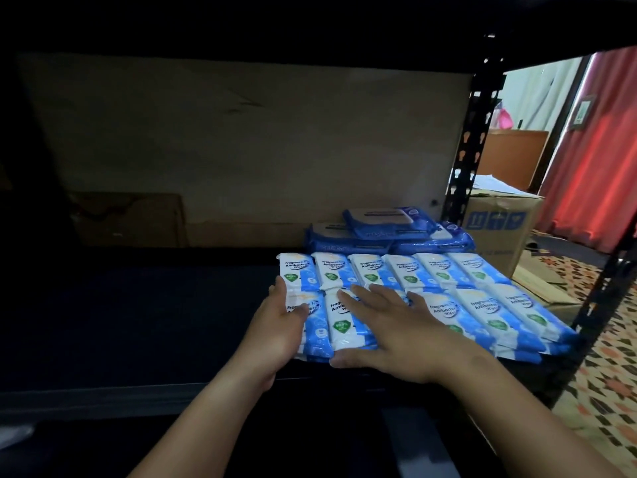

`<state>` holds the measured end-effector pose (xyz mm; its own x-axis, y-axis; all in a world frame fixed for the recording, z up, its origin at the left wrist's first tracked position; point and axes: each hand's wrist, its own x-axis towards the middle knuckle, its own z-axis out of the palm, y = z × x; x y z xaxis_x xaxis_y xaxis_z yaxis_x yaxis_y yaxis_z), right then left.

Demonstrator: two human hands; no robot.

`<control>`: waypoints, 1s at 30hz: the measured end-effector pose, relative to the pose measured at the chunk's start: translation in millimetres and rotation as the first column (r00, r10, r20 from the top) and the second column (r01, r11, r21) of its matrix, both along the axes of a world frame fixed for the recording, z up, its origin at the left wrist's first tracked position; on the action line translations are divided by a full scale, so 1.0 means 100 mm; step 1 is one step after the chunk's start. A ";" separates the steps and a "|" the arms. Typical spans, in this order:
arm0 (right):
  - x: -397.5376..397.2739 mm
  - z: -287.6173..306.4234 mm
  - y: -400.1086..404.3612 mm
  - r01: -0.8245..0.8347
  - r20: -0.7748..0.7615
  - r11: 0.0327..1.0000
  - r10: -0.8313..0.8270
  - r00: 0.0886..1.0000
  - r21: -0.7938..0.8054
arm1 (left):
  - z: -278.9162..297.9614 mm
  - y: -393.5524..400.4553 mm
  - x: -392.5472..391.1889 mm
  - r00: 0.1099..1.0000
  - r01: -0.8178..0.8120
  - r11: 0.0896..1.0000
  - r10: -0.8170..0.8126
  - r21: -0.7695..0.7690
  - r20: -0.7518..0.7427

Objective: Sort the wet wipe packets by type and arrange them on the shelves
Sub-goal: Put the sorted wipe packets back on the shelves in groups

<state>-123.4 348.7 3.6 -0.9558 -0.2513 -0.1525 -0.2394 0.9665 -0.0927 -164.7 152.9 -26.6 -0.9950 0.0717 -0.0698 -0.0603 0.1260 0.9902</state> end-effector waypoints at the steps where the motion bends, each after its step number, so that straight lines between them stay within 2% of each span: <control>1: 0.01 0.02 0.02 0.000 0.015 0.999 0.001 1.000 -0.054 | -0.04 -0.02 -0.05 1.000 0.021 1.000 -0.021 -0.007 -0.003; 5: 0.01 0.12 0.22 0.054 -0.036 0.914 -0.075 0.997 -0.402 | -0.06 -0.10 -0.14 0.998 0.057 0.995 -0.059 0.088 0.023; 8: -0.10 0.17 0.53 0.139 -0.146 0.862 -0.237 0.960 -0.488 | 0.00 -0.12 -0.22 0.997 0.076 0.991 -0.076 0.111 -0.008; 10: -0.22 0.16 0.84 0.250 -0.212 0.860 -0.372 0.904 -0.444 | 0.05 -0.12 -0.27 0.992 0.121 0.988 -0.118 0.097 -0.042; 12: -0.34 0.11 1.18 0.414 -0.228 0.860 -0.485 0.844 -0.297 | 0.08 -0.08 -0.34 0.989 0.129 0.991 -0.126 0.030 -0.078; 14: -0.42 0.05 1.42 0.567 -0.123 0.807 -0.587 0.800 -0.164 | 0.08 -0.05 -0.45 0.979 0.156 0.983 -0.167 -0.098 -0.117; 15: -0.45 0.03 1.50 0.601 -0.066 0.786 -0.614 0.787 -0.144 | 0.06 -0.03 -0.50 0.975 0.176 0.978 -0.189 -0.113 -0.117; 19: -0.51 0.03 1.60 0.627 0.025 0.763 -0.631 0.775 -0.159 | 0.04 0.03 -0.61 0.968 0.218 0.975 -0.222 -0.047 -0.118; 30: -0.45 0.04 1.55 0.650 0.061 0.739 -0.650 0.757 -0.177 | 0.00 0.10 -0.64 0.963 0.209 0.968 -0.229 -0.141 -0.143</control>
